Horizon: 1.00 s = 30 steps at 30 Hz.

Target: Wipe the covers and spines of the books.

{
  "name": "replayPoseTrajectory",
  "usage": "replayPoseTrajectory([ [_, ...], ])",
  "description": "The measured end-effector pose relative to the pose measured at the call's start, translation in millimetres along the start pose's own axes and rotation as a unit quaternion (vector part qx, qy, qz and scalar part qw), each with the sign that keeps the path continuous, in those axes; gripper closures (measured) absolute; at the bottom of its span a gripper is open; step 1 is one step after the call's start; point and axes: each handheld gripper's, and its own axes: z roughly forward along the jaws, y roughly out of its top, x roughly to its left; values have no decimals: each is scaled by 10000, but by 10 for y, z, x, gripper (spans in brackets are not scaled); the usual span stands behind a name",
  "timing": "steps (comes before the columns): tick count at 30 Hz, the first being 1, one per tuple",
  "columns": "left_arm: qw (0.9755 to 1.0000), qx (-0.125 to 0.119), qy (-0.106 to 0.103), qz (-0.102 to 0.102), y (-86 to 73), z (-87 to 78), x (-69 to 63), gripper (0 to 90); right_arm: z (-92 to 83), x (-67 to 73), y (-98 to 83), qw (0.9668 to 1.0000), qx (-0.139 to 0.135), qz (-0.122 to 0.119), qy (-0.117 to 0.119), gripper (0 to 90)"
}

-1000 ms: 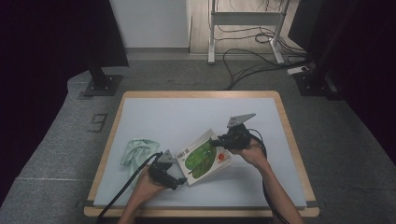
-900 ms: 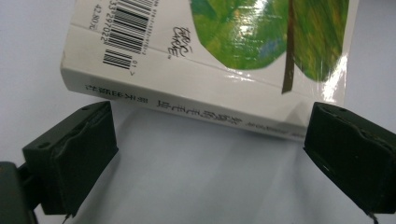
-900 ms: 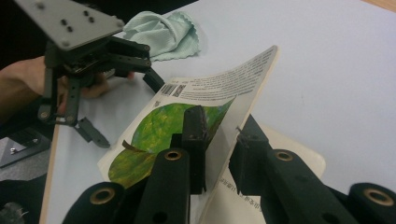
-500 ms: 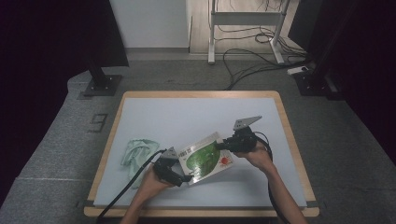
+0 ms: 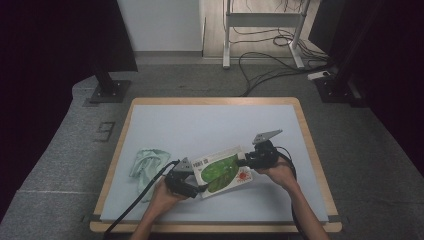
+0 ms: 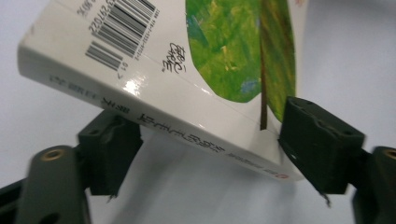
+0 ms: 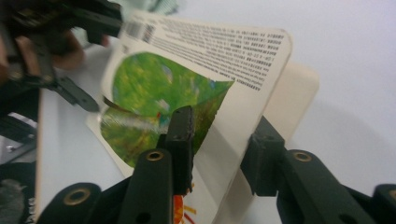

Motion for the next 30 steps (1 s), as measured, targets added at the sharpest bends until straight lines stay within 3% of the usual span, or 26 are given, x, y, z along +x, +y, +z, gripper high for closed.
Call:
replayPoseTrajectory([
  [4,9999,-4,59,125,8,-26,-54,305,2,18,-51,9997,103,37,-218,604],
  [8,9999,-20,80,75,8,-31,-75,328,-13,36,-80,9996,55,73,-271,590],
  [13,10000,-16,59,36,10,-37,-78,348,-40,106,-85,9978,130,22,-645,483],
  [14,10000,-16,59,36,10,-37,-78,356,-47,113,-86,9964,151,5,-834,431],
  [16,9999,-48,62,113,10,-43,-94,375,-49,97,-101,9950,222,33,-971,397],
  [20,9999,-44,33,142,9,-45,-91,386,2,29,-153,9962,298,232,-786,384],
  [25,9998,-64,-30,186,10,-48,-99,405,95,19,-161,9984,294,254,-413,442],
  [30,9998,-70,-122,163,17,-55,-81,426,99,32,-145,9984,236,281,-441,466],
])
